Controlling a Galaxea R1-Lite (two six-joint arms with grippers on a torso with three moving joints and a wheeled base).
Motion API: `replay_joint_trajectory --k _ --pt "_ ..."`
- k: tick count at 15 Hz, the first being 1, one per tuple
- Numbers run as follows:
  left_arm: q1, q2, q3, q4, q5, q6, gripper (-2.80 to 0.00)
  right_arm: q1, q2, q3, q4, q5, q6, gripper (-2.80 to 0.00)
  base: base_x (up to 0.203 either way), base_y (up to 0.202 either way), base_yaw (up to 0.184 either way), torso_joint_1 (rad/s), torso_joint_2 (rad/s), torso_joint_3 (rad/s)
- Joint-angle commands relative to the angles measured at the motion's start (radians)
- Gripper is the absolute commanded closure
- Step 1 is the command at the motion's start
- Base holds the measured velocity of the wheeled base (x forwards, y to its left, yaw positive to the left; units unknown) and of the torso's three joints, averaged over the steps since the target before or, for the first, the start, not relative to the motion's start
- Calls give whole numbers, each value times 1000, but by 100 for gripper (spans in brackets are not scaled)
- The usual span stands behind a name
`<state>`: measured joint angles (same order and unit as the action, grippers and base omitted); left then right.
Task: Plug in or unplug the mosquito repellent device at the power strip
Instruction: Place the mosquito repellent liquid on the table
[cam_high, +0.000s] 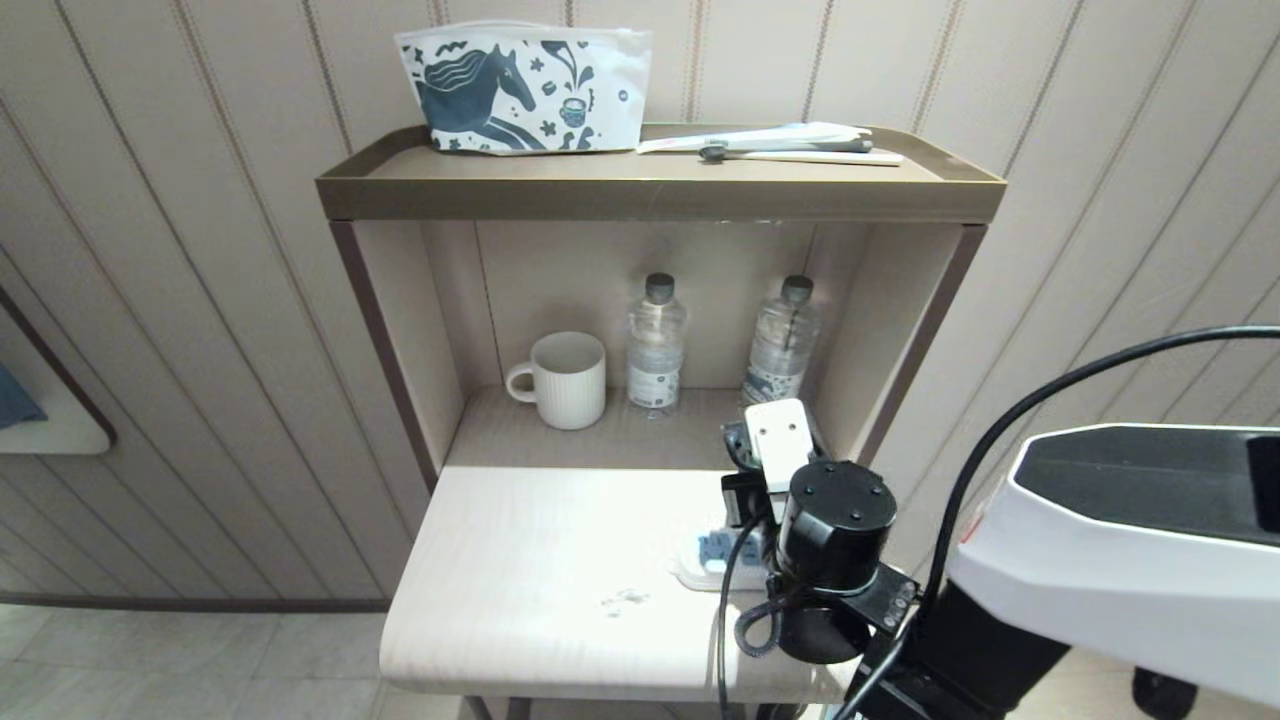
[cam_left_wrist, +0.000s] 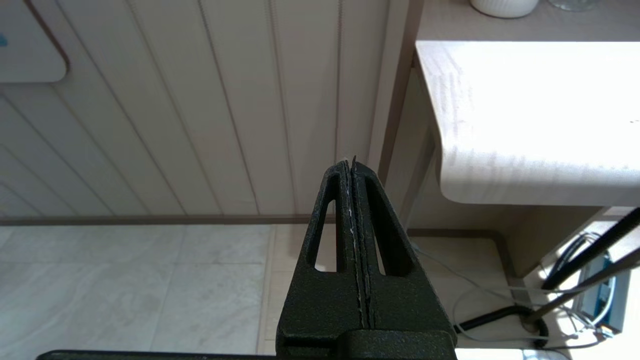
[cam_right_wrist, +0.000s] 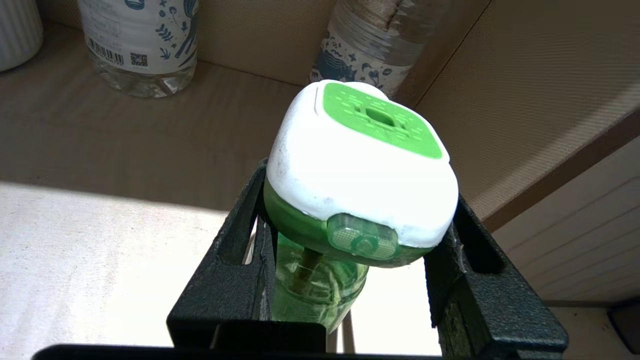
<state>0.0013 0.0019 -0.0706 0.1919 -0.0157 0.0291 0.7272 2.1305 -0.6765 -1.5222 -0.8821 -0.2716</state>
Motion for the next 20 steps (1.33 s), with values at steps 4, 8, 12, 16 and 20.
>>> replay_joint_trajectory --k 4,8,12,16,20 --pt "0 0 0 1 0 0 0 8 -47 96 -47 -10 32 0 0 0 0 0 0 0" --pt "0 0 0 1 0 0 0 47 -24 110 -47 -26 47 0 0 0 0 0 0 0" --pt "0 0 0 1 0 0 0 83 -12 107 -47 -32 51 0 0 0 0 0 0 0" --pt "0 1 0 1 0 0 0 124 -15 110 -47 -63 60 0 0 0 0 0 0 0" --pt "0 0 0 1 0 0 0 138 -15 110 -47 -78 64 0 0 0 0 0 0 0"
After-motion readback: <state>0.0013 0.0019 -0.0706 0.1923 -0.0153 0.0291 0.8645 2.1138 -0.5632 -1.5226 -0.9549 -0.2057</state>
